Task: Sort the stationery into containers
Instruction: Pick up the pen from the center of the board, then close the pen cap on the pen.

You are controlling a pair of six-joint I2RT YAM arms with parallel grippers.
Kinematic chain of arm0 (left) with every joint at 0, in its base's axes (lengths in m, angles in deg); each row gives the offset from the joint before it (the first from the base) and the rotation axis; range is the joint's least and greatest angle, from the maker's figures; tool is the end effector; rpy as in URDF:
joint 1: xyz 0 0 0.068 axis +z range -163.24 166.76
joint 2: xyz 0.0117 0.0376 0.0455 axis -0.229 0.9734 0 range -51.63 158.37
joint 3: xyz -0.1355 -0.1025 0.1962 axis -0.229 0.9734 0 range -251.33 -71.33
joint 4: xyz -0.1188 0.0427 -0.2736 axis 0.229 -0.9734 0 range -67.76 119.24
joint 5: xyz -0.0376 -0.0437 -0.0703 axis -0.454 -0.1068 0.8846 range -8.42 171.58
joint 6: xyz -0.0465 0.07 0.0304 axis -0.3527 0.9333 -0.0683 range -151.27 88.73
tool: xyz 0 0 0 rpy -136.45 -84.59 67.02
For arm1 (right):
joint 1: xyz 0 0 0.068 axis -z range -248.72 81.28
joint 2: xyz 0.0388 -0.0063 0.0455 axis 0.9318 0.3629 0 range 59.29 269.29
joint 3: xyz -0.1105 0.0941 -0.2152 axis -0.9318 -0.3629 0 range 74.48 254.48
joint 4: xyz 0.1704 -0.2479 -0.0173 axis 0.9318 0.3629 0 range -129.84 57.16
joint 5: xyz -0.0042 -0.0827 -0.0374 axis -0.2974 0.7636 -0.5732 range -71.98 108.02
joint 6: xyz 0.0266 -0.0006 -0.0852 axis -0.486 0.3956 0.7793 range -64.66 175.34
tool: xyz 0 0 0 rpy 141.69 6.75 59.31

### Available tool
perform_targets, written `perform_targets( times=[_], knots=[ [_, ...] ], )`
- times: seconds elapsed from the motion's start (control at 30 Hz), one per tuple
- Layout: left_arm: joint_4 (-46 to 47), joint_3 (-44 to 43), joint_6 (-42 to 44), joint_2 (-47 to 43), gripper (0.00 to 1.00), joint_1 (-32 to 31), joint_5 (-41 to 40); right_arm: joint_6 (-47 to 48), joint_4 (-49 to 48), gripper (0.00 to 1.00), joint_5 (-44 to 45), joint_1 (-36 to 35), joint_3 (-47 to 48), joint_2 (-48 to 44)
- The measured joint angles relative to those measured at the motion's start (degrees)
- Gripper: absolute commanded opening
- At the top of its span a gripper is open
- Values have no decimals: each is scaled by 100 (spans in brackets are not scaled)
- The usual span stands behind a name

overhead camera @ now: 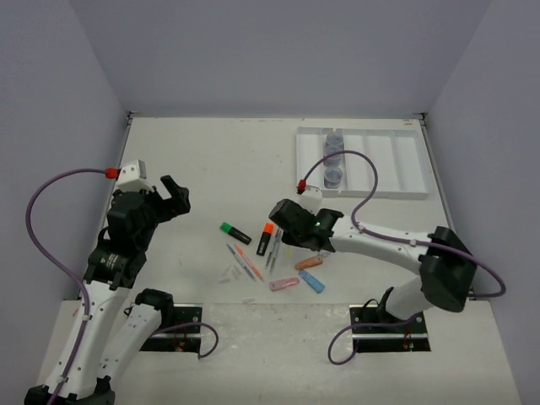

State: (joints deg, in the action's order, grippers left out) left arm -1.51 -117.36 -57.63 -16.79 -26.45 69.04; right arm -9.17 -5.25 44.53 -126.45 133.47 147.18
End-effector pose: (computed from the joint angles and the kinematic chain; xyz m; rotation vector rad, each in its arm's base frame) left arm 0.2255 -0.0352 0.3202 -0.3650 1.8770 -0.2583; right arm 0.2201 0.2819 0.1475 0.2876 2.4981 0.2323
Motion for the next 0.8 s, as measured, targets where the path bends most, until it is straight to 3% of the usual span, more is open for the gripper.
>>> perform_targets(
  times=[0.23,0.33,0.6,0.8],
  knots=[
    [72,279,-728,534,100,-6,960,1087,-499,0,46,-46,-436,-1776],
    [96,751,-1354,730,100,-266,963,1515,-496,0,213,-46,-733,-2263],
    [-478,1282,-3042,597,96,-2567,-337,2243,-394,0,409,-44,-1040,-2878],
    [-659,1243,-3759,2120,84,-3989,-1160,2510,-401,0,395,-44,-1232,-3255]
  ],
)
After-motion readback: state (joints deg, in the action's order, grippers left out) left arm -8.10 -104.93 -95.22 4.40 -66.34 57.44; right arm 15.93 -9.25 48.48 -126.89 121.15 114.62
